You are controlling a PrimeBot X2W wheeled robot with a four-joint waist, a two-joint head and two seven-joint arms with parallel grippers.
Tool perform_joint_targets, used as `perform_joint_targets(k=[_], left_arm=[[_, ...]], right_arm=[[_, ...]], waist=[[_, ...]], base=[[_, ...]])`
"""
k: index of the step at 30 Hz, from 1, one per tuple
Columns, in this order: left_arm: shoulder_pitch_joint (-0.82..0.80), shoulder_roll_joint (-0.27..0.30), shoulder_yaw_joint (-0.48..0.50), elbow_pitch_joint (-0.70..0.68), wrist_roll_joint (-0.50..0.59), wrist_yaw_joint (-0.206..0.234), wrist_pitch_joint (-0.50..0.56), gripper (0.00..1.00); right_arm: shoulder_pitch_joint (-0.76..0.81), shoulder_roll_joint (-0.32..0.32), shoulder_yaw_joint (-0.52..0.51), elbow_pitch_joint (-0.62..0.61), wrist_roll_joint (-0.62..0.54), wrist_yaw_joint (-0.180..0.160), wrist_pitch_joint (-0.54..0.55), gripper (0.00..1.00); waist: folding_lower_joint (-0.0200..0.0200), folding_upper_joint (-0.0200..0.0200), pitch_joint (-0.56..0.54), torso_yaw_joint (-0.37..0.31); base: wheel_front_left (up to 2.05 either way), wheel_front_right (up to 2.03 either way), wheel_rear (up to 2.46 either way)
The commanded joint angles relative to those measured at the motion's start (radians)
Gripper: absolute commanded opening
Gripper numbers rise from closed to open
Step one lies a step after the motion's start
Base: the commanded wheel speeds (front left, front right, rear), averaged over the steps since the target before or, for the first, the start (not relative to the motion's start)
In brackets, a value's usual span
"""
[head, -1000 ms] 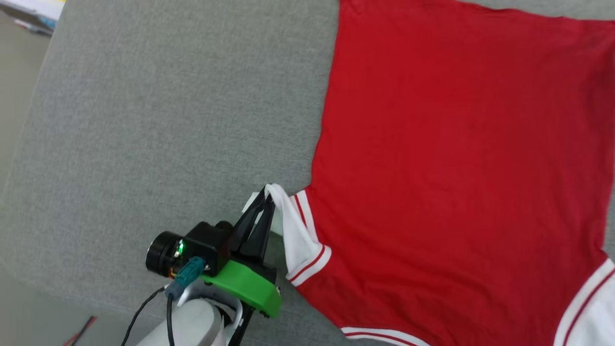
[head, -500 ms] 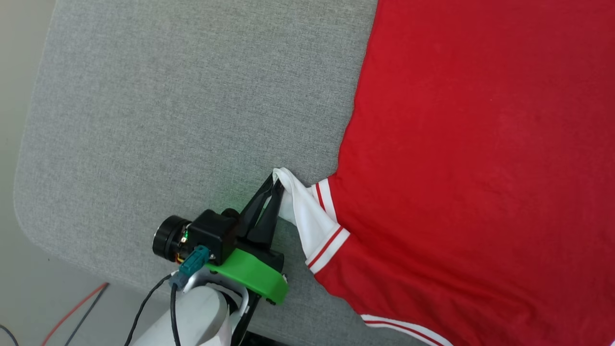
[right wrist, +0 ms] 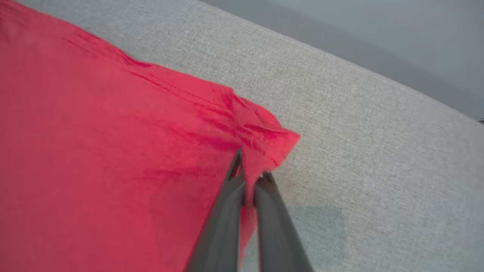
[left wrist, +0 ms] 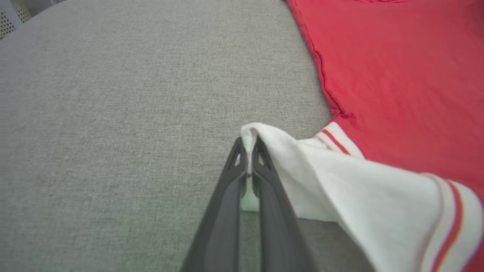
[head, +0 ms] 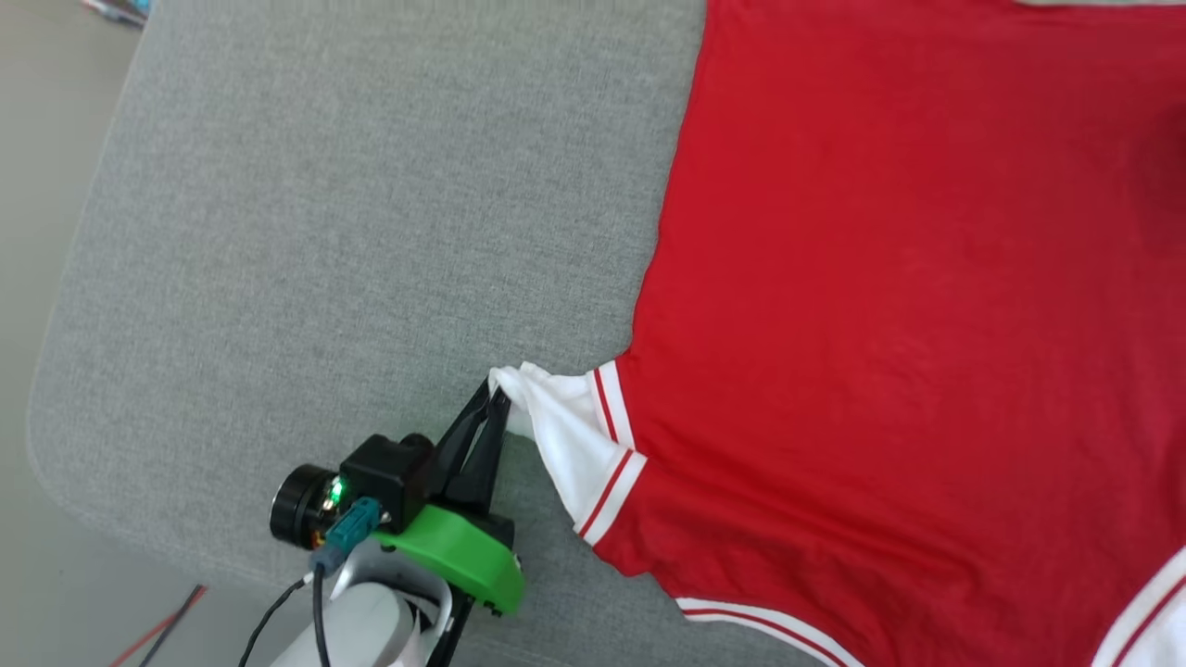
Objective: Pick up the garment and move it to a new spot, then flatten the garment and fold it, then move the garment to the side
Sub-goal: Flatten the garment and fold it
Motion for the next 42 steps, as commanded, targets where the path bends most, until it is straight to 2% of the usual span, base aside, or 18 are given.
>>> perform_joint_targets(k=[1,8,15,18,27,34,35,36,37,42], left_arm=[[0.019,0.010,0.011,0.004,0.010,0.001,-0.006,0.00],[0.095,0.048,0.041,0.014,-0.010,0.014,-0.006,0.00],[0.171,0.080,0.072,0.000,-0.033,0.044,-0.006,0.00],[0.203,0.088,0.087,-0.010,-0.042,0.057,-0.006,0.00],[0.233,0.108,0.098,-0.035,-0.052,0.073,0.003,0.00],[0.224,0.113,0.094,-0.051,-0.050,0.079,0.013,0.00],[0.224,0.112,0.093,-0.053,-0.050,0.080,0.015,0.00],[0.224,0.113,0.092,-0.054,-0.050,0.081,0.016,0.00],[0.226,0.113,0.092,-0.056,-0.050,0.083,0.017,0.00],[0.228,0.117,0.090,-0.074,-0.048,0.093,0.024,0.00]], right_arm=[[0.032,-0.026,0.008,-0.021,0.027,-0.001,-0.025,0.00],[0.217,-0.173,0.094,-0.197,0.129,-0.001,-0.111,0.00],[0.499,-0.288,0.093,-0.351,0.227,-0.001,-0.201,0.00],[0.618,-0.283,0.078,-0.372,0.252,-0.001,-0.235,0.00],[0.970,-0.191,0.042,-0.380,0.262,-0.001,-0.307,0.00],[1.081,-0.103,0.006,-0.337,0.227,-0.001,-0.348,0.00],[1.079,-0.094,-0.014,-0.334,0.223,-0.001,-0.361,0.51],[1.075,-0.092,-0.030,-0.337,0.214,-0.001,-0.371,0.97],[1.068,-0.094,-0.052,-0.344,0.201,-0.001,-0.384,1.00],[1.022,-0.121,-0.159,-0.419,0.160,-0.001,-0.424,1.00]], waist=[[-0.0001,0.0000,-0.095,-0.063],[-0.0001,0.0000,-0.202,-0.128],[-0.0001,0.0000,-0.266,-0.192],[-0.0001,0.0000,-0.280,-0.223],[-0.0001,0.0000,-0.292,-0.258],[-0.0001,0.0000,-0.280,-0.258],[-0.0001,0.0000,-0.281,-0.258],[-0.0001,0.0000,-0.283,-0.258],[-0.0001,0.0000,-0.286,-0.259],[-0.0001,0.0000,-0.285,-0.253]], base=[[0.00,0.00,0.00],[0.00,0.00,0.00],[0.00,0.00,0.00],[0.00,0.00,0.00],[0.00,0.00,0.00],[0.00,0.00,0.00],[0.00,0.00,0.00],[0.00,0.00,0.00],[0.00,0.00,0.00],[0.00,0.00,0.00]])
